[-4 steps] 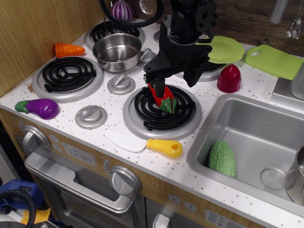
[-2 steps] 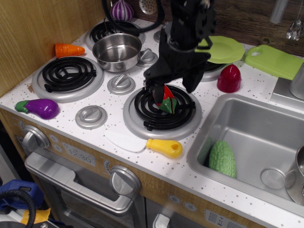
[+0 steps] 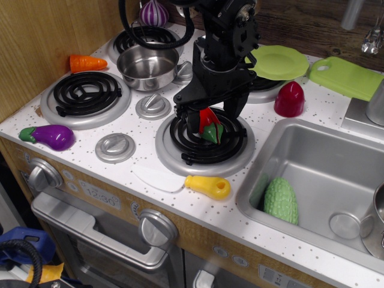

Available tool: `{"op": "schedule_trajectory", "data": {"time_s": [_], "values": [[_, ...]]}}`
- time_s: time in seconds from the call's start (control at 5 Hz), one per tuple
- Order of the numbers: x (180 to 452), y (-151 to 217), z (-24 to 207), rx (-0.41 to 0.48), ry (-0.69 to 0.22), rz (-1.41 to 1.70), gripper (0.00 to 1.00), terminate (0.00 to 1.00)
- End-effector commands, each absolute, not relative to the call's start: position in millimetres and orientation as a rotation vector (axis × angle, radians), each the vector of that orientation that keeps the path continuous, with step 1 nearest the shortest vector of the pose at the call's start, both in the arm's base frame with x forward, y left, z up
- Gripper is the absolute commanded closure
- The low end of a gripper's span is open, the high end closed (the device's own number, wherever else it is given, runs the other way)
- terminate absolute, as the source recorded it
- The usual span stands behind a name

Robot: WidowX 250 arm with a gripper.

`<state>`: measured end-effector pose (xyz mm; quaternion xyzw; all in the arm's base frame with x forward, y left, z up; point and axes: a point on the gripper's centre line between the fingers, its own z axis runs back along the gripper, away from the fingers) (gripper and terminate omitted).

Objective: Put pepper in pot or pan

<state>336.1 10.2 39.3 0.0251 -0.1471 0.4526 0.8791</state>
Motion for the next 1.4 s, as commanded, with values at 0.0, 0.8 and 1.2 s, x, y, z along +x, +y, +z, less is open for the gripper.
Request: {"op": "schedule_trajectory", "data": {"time_s": [0.0,0.8,1.2], "values": [[344.9,19.4,36.5,0.008,-0.328,0.956,0.00,0.00],[353.8,45.3,56.4,0.099,-0.410,0.924,1.00,0.00],[374.4,97.7,88.4,0.158,-0.467,0.839,1.00,0.00]]}}
